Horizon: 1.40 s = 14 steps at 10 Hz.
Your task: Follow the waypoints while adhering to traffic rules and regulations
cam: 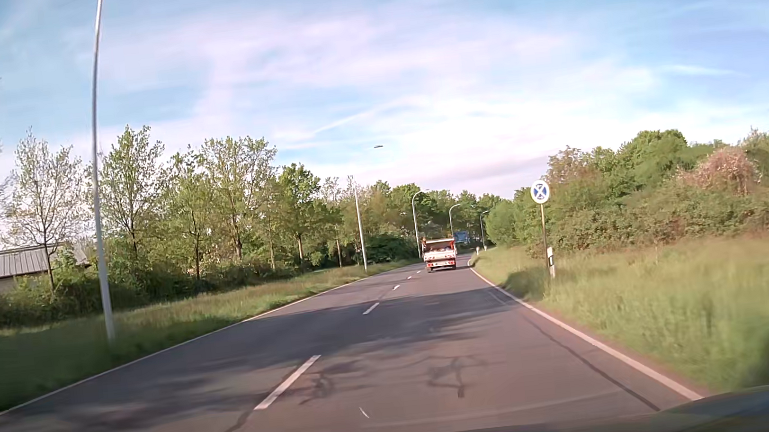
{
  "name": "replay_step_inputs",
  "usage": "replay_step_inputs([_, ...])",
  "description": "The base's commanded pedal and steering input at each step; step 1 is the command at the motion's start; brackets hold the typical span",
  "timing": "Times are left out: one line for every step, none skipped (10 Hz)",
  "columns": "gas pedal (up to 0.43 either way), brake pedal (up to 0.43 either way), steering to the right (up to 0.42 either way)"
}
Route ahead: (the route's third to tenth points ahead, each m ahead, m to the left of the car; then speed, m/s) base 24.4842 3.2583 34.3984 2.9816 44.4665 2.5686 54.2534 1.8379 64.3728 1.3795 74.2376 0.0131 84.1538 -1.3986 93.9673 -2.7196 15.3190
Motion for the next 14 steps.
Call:
replay_step_inputs([0.059, 0.0, 0.0])
replay_step_inputs([0.059, 0.0, 0.0])
replay_step_inputs([0.059, 0.0, 0.001])
replay_step_inputs([0.059, 0.0, 0.001])
replay_step_inputs([0.059, 0.0, 0.003])
replay_step_inputs([0.059, 0.0, 0.004])
replay_step_inputs([0.059, 0.0, 0.004])
replay_step_inputs([0.059, 0.0, 0.004])
replay_step_inputs([0.059, 0.0, 0.004])
replay_step_inputs([0.059, 0.0, 0.004])
replay_step_inputs([0.059, 0.0, 0.005])
replay_step_inputs([0.059, 0.0, 0.005])
replay_step_inputs([0.059, 0.0, 0.005])
replay_step_inputs([0.059, 0.0, 0.005])
